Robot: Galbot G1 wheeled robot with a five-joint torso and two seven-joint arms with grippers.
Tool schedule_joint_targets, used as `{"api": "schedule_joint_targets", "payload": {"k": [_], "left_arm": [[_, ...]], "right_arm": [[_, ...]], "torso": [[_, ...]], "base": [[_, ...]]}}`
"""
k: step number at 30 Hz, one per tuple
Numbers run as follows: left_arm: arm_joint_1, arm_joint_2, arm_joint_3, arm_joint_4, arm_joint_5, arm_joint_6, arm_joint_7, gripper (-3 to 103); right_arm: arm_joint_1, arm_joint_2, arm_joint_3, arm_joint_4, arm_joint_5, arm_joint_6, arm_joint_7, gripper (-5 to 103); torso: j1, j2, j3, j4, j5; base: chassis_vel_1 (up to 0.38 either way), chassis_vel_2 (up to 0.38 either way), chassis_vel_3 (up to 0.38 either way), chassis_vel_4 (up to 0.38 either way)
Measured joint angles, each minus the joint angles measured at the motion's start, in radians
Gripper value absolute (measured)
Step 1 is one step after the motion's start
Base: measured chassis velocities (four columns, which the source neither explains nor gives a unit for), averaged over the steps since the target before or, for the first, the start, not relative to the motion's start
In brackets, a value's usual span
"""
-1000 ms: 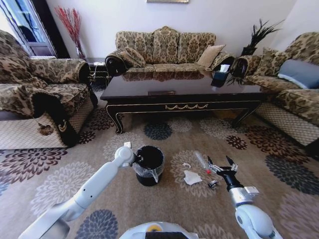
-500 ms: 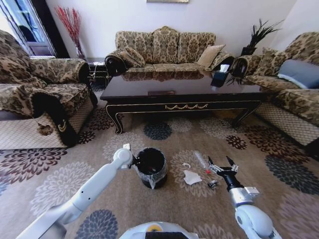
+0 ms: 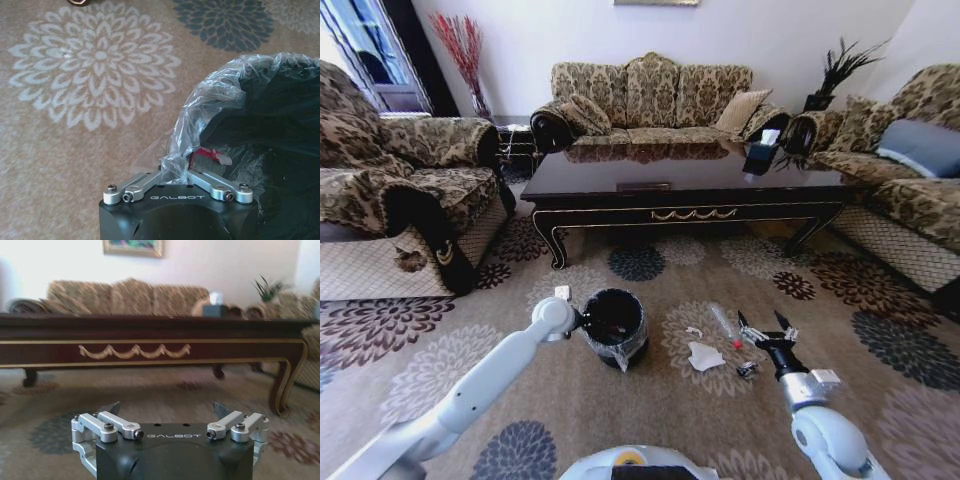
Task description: Move to the front of the table and pick up the trash from the floor, then place it into the trash bin.
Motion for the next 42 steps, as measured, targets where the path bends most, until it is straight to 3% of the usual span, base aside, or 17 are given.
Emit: {"api": "schedule_joint_targets", "payload": {"k": [4,5,7,10,11,13,15,16,19,28,34,42], "left_arm": [[0.045,0.032,-0.035,-0.023,-0.008,0.000,-0.022,0],[0.045,0.032,-0.035,-0.023,-0.008,0.000,-0.022,0],[0.065,0.048,-0.053,-0.035,-0.011,0.000,-0.024,0],[0.091,0.078,-0.081,-0.062,-0.027,0.000,-0.029,0],[0.091,0.078,-0.081,-0.062,-0.027,0.000,-0.029,0],[0.103,0.096,-0.095,-0.079,-0.037,0.000,-0.032,0],[0.118,0.119,-0.106,-0.096,-0.046,-0.001,-0.033,0],[0.118,0.119,-0.106,-0.096,-0.046,-0.001,-0.033,0],[0.143,0.139,-0.124,-0.117,-0.054,-0.001,-0.034,0],[0.187,0.156,-0.154,-0.151,-0.063,-0.001,-0.034,0],[0.197,0.162,-0.180,-0.160,-0.078,-0.001,-0.034,0],[0.181,0.174,-0.177,-0.172,-0.104,-0.001,-0.044,0]], "right_arm": [[0.073,-0.034,-0.043,0.024,0.196,-0.211,0.234,100],[0.073,-0.034,-0.043,0.024,0.196,-0.211,0.234,100],[0.121,-0.045,-0.069,0.027,0.328,-0.323,0.357,101],[0.200,-0.056,-0.108,0.008,0.498,-0.425,0.539,95],[0.200,-0.056,-0.108,0.008,0.498,-0.425,0.539,95],[0.250,-0.056,-0.130,-0.017,0.611,-0.462,0.646,90],[0.328,-0.035,-0.158,-0.071,0.738,-0.479,0.758,98],[0.328,-0.035,-0.158,-0.071,0.738,-0.479,0.758,98],[0.436,0.011,-0.183,-0.150,0.833,-0.475,0.874,100],[0.545,0.067,-0.176,-0.271,0.869,-0.442,0.964,100],[0.618,0.126,-0.119,-0.454,0.893,-0.415,1.104,100],[0.638,0.201,-0.089,-0.579,0.856,-0.418,1.111,100]], "torso": [[0.000,0.000,0.000,0.0004,-0.0001],[0.000,0.000,0.000,0.0004,-0.0001],[0.000,0.000,0.000,0.0001,-0.0001],[0.000,0.000,0.000,0.0003,-0.0001],[0.000,0.000,0.000,0.0003,-0.0001],[0.000,0.000,0.000,0.0001,0.0000],[0.000,0.000,0.000,-0.0003,0.0000],[0.000,0.000,0.000,-0.0003,0.0000],[0.000,0.000,0.000,0.0004,0.0001],[0.000,0.000,0.000,0.0002,0.0000],[0.000,0.000,0.000,0.0000,0.0000],[0.000,0.000,0.000,0.0001,0.0003]], "base": [[0.000,0.000,0.000,0.000],[0.000,0.000,0.000,0.000],[0.000,0.000,0.000,0.000],[0.000,0.000,0.000,0.000],[0.000,0.000,0.000,0.000],[0.000,0.000,0.000,0.000],[0.000,0.000,0.000,0.000],[0.000,0.000,0.000,0.000],[0.000,0.000,0.000,0.000],[0.000,0.000,0.000,0.000],[0.000,0.000,0.000,0.000],[0.000,0.000,0.000,0.000]]}}
